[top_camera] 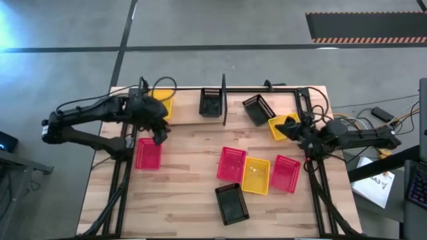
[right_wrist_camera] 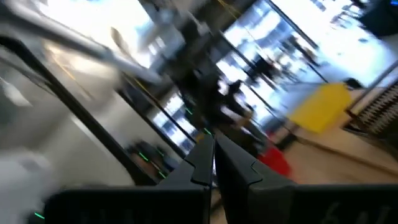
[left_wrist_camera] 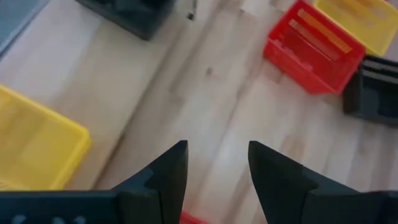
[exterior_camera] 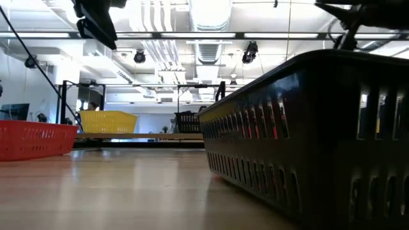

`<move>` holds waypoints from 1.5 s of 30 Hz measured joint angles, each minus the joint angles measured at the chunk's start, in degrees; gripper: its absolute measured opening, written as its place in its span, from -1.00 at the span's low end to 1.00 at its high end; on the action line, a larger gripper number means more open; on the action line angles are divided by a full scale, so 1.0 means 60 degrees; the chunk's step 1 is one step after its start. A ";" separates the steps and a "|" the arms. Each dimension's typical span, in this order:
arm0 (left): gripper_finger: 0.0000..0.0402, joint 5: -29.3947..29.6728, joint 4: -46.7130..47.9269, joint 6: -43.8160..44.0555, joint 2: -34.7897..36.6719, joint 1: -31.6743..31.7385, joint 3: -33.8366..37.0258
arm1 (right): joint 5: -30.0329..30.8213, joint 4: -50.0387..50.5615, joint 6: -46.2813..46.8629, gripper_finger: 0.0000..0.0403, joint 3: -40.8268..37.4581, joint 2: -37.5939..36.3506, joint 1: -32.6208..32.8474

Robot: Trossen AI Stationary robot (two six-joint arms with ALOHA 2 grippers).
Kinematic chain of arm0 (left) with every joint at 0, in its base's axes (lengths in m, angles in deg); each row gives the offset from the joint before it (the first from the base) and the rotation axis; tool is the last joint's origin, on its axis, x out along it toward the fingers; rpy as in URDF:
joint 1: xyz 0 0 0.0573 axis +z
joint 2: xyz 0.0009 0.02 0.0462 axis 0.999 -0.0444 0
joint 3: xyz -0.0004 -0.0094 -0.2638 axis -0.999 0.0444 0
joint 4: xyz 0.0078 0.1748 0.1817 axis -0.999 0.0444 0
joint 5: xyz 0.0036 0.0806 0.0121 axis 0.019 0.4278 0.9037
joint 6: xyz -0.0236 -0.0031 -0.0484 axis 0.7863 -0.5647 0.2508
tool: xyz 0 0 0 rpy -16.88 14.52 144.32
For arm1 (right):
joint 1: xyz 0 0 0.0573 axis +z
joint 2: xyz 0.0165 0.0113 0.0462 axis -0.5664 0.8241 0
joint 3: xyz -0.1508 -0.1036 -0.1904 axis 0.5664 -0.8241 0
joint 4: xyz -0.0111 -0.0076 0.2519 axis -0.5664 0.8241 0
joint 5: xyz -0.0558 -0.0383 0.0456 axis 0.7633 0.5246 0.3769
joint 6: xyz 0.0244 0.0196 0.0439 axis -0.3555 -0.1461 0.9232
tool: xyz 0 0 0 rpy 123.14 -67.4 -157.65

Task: Stack baskets on shelf by color
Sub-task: Put the middle red bin on the shelf

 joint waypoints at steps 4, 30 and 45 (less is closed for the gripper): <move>-0.24 0.0318 -0.0028 0.0681 -0.0210 -0.0917 0.0123 | -0.0523 0.2201 -0.1016 -0.95 0.1713 0.1695 0.0000; -0.24 -0.3663 -0.8133 -0.4899 -0.6045 -0.2482 0.0120 | -0.2034 0.8534 -0.2587 -0.15 0.6747 0.6265 0.0527; -0.24 -0.2510 -0.9594 -0.5738 -0.8069 -0.2824 0.0015 | -0.1897 0.9873 -0.2366 -0.15 0.7591 0.5864 0.0565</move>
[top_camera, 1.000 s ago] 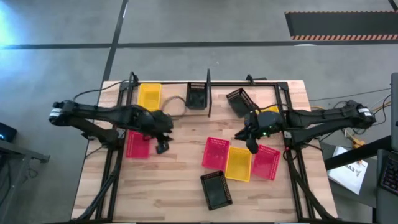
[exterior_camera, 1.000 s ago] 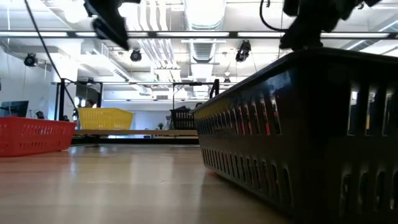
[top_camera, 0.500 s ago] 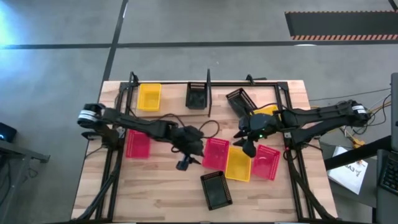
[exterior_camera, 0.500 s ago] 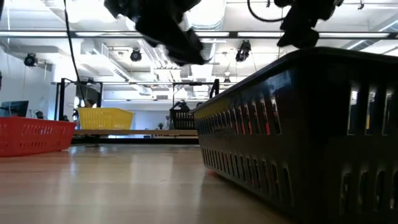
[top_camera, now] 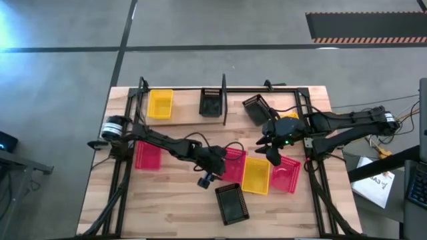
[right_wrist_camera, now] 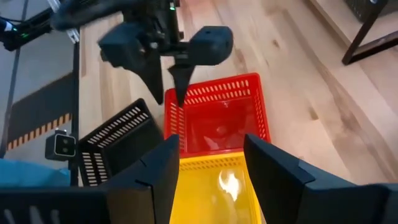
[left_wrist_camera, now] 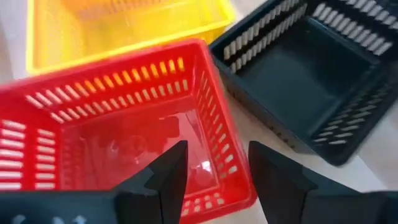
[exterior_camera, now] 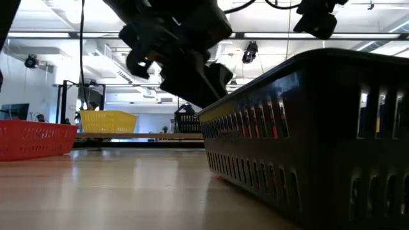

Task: Stack baskets on shelf by color
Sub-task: Put the middle red bin on the shelf

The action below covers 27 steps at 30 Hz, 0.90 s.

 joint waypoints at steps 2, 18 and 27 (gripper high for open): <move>-0.24 0.0054 0.0002 0.0203 -0.0118 -0.0004 -0.0004 | 0.0054 0.0096 -0.0018 -0.15 0.0037 -0.0054 0.0000; -0.89 0.0995 -0.0353 0.2122 -0.0566 -0.0066 -0.0154 | 0.0159 0.0441 -0.0184 -0.15 -0.0015 -0.0180 0.0000; -1.00 0.1969 0.0709 0.2952 0.0332 -0.0061 -0.0607 | 0.0180 0.0692 -0.0622 -0.15 0.0145 -0.0449 -0.0004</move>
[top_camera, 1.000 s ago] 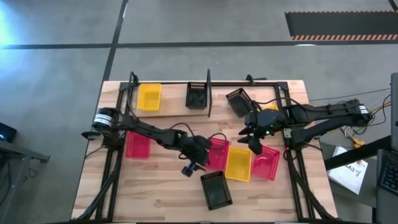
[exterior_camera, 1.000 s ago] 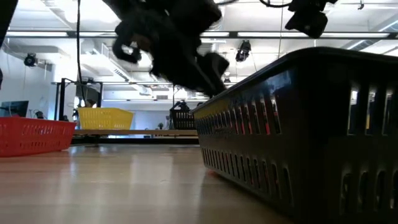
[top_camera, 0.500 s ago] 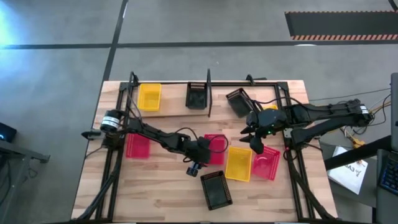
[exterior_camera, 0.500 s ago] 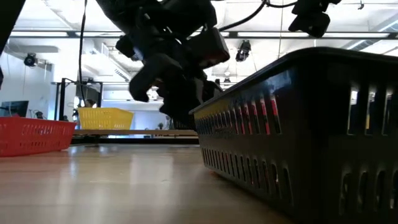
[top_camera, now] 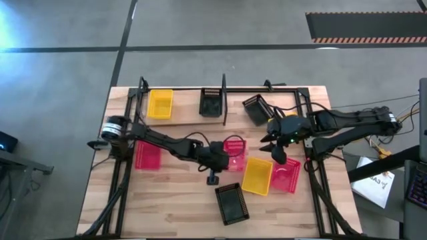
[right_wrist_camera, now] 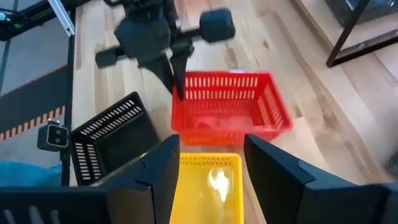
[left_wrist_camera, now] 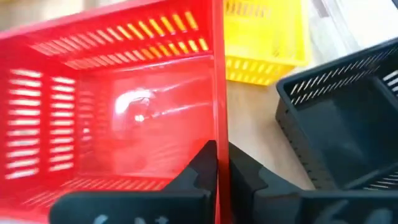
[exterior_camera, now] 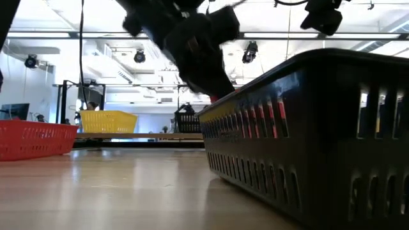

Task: Stack baskets on shelf by color
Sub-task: Put the middle red bin on the shelf

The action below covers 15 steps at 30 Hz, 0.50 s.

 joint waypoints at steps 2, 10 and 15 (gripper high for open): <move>-1.00 0.0229 0.0946 -0.0001 0.0471 0.0031 -0.0190 | 0.0137 0.0007 -0.0316 -0.15 0.0000 -0.0079 0.0000; -1.00 -0.0001 0.2998 -0.0033 0.2967 0.0083 -0.0405 | 0.1544 -0.0108 -0.1572 -0.15 0.0000 -0.0205 -0.0021; -1.00 -0.0423 0.4668 0.0051 0.4586 0.0171 -0.0458 | 0.1761 -0.0135 -0.2108 -0.15 -0.0005 -0.0162 -0.0130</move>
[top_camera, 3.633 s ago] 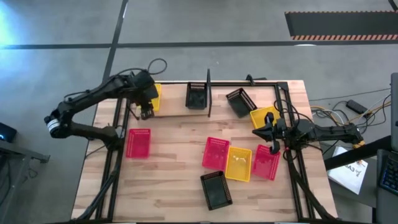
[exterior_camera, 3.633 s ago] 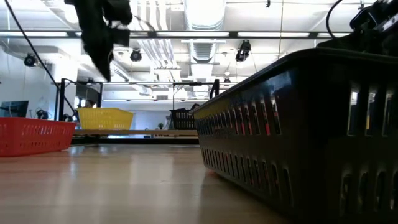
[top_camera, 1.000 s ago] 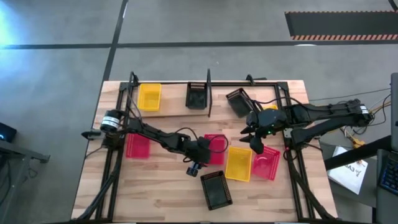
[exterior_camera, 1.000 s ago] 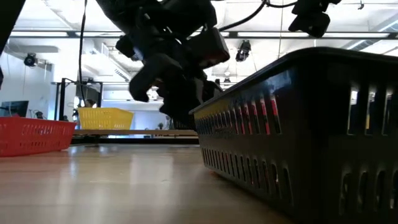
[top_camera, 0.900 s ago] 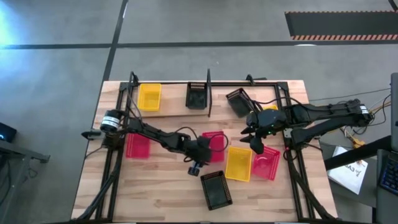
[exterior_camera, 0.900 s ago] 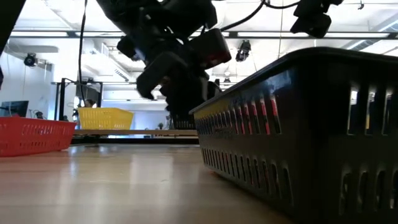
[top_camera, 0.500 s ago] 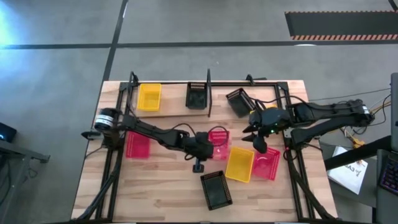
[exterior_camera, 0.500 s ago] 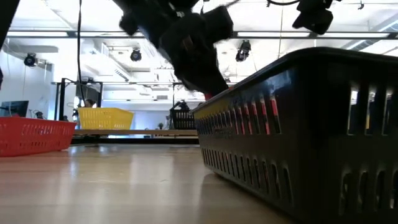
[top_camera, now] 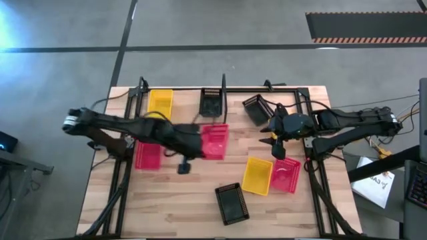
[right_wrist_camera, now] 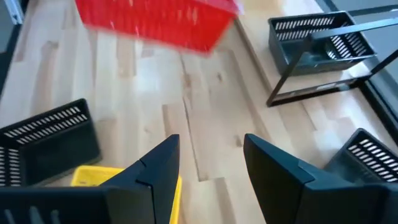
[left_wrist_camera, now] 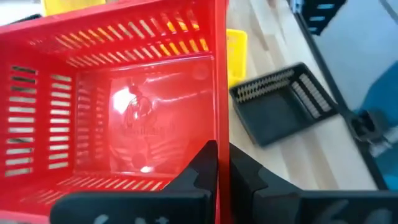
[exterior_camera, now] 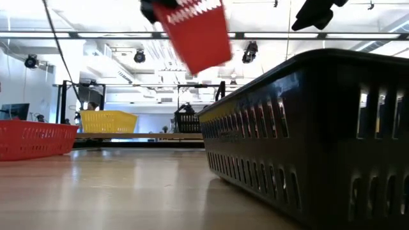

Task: Stack baskets on shelf by color
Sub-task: Put the middle red bin on the shelf

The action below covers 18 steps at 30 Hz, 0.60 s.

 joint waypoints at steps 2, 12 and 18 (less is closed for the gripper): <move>-1.00 -0.0044 0.0925 0.0312 0.0578 0.0247 -0.0026 | 0.0062 -0.0048 -0.0033 -0.15 -0.0009 0.0052 -0.0059; -1.00 0.0984 0.3668 -0.2006 0.1610 0.3259 0.0123 | 0.0997 -0.0430 0.0229 -0.26 -0.0016 0.0182 -0.0102; -1.00 0.0957 0.3581 -0.4055 0.0653 0.5178 0.0468 | 0.1023 -0.0663 0.0350 -0.36 -0.0020 0.0293 -0.0121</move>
